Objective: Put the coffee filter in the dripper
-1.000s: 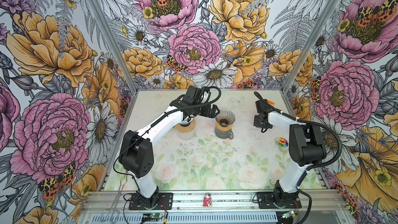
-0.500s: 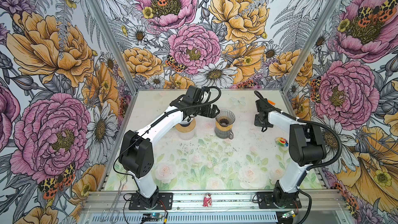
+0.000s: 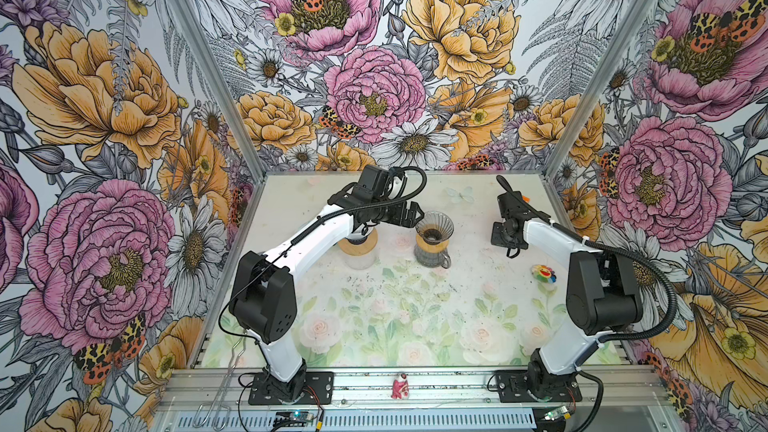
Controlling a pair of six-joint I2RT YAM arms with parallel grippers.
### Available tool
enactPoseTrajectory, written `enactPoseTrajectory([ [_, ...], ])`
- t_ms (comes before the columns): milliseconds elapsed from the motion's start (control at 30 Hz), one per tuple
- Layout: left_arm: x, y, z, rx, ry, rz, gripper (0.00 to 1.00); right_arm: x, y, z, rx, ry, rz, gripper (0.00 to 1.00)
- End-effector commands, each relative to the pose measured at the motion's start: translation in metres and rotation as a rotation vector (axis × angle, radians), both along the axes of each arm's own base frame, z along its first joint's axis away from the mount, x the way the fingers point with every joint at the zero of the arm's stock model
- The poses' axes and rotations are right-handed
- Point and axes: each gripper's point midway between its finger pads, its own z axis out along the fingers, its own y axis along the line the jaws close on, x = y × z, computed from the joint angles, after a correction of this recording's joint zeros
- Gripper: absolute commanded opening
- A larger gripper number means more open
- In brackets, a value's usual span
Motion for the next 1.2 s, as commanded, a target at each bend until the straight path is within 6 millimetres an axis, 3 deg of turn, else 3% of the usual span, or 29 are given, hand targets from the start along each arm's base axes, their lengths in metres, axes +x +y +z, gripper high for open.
enactPoseTrajectory([
  [0, -0.003, -0.007, 0.012, -0.044, -0.019, -0.019, 0.99, -0.012, 0.004, 0.001, 0.039, 0.01, -0.019, 0.0],
  [200, -0.003, -0.007, 0.011, -0.042, -0.015, -0.02, 0.99, -0.019, 0.01, -0.005, 0.065, 0.029, -0.014, 0.05],
  [333, -0.003, -0.007, 0.011, -0.043, -0.016, -0.021, 0.99, -0.014, 0.009, 0.001, 0.059, 0.008, -0.019, 0.21],
  [567, -0.003, -0.007, 0.01, -0.04, -0.014, -0.021, 0.99, -0.013, 0.0, 0.008, 0.008, -0.015, -0.043, 0.34],
  [700, -0.003, -0.007, 0.01, -0.042, -0.013, -0.021, 0.99, -0.008, -0.002, 0.009, -0.014, -0.016, -0.04, 0.37],
  [933, -0.004, -0.007, 0.011, -0.042, -0.016, -0.018, 0.99, -0.002, 0.013, 0.016, -0.027, -0.036, 0.014, 0.47],
  [1167, -0.004, -0.008, 0.012, -0.043, -0.019, -0.022, 0.99, -0.004, 0.001, 0.019, -0.104, -0.043, -0.027, 0.44],
])
